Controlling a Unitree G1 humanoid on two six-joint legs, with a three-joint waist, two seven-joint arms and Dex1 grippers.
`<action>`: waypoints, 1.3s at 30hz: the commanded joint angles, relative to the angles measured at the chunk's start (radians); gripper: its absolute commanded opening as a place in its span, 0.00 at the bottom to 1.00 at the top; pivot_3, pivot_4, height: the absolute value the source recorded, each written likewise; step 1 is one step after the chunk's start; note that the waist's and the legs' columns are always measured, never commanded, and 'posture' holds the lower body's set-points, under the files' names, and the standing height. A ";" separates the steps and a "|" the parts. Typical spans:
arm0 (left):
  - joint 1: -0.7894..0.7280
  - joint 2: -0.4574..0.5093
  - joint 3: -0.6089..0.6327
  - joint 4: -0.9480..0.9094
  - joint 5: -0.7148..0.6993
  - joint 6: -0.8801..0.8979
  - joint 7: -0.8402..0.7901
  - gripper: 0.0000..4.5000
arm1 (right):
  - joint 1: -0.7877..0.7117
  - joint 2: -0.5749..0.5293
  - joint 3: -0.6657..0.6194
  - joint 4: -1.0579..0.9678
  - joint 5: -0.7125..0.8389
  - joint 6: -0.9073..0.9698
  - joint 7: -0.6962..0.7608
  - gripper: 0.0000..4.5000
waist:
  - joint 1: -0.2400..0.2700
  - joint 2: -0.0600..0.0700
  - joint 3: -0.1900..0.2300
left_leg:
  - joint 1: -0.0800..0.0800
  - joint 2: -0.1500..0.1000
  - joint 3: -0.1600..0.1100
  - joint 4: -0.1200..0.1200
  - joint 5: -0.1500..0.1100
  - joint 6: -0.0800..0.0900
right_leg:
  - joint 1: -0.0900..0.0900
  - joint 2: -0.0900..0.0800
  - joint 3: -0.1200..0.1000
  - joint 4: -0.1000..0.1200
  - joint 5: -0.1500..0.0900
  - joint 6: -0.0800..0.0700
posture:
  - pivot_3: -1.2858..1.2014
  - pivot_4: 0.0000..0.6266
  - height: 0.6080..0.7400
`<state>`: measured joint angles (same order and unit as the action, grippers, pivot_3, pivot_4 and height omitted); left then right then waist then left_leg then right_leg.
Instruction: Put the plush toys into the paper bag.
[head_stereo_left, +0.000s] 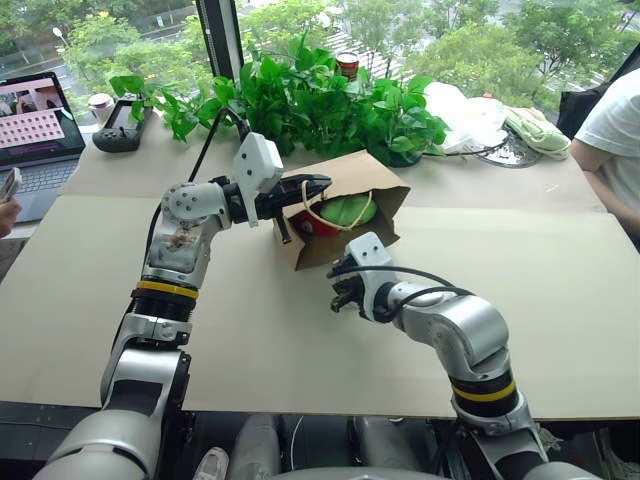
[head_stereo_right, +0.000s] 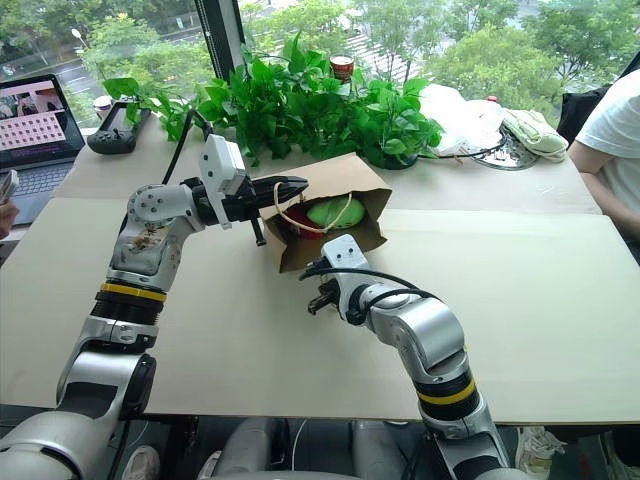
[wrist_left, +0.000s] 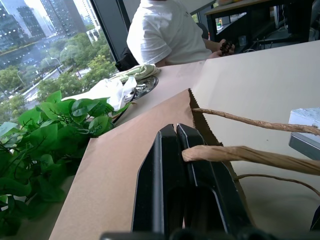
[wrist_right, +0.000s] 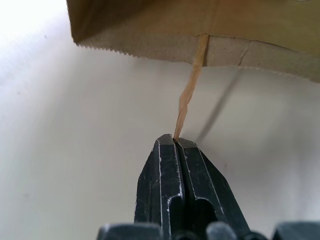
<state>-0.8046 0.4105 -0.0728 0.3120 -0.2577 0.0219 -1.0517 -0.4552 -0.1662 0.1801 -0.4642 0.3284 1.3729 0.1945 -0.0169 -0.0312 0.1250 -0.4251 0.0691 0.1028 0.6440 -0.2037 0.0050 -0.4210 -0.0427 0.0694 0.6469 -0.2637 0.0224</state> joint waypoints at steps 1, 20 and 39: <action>-0.029 0.000 0.010 -0.015 -0.003 -0.023 0.000 0.00 | -0.030 0.012 -0.087 -0.069 0.029 -0.034 0.017 0.00 | 0.001 0.000 0.000 | 0.000 0.000 0.000 0.000 0.000 0.000 | 0.000 0.000 0.000 0.000 0.000 0.000 | 0.52 0.24 1.00; 0.013 -0.125 0.222 -0.082 -0.270 0.360 0.250 0.00 | -0.226 -0.160 -0.217 -0.254 0.107 -0.016 0.088 0.00 | 0.000 0.000 0.000 | -0.001 0.000 -0.003 0.000 0.000 0.000 | 0.000 0.000 0.000 0.000 0.000 0.000 | 0.52 0.24 1.00; 0.090 -0.110 0.242 -0.184 -0.335 0.490 0.272 0.13 | -0.227 -0.191 -0.186 -0.216 0.107 -0.021 0.066 0.39 | 0.001 0.000 0.000 | 0.000 0.000 -0.003 0.000 0.000 0.000 | 0.000 0.000 0.000 0.000 0.000 0.000 | 0.52 0.24 1.00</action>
<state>-0.7045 0.2778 0.1466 0.1831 -0.5525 0.4839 -0.7631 -0.6632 -0.3631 0.0401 -0.6571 0.4325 1.3670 0.2631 -0.0162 -0.0312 0.1250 -0.4253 0.0687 0.0997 0.6436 -0.2035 0.0047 -0.4209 -0.0427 0.0689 0.6467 -0.2637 0.0223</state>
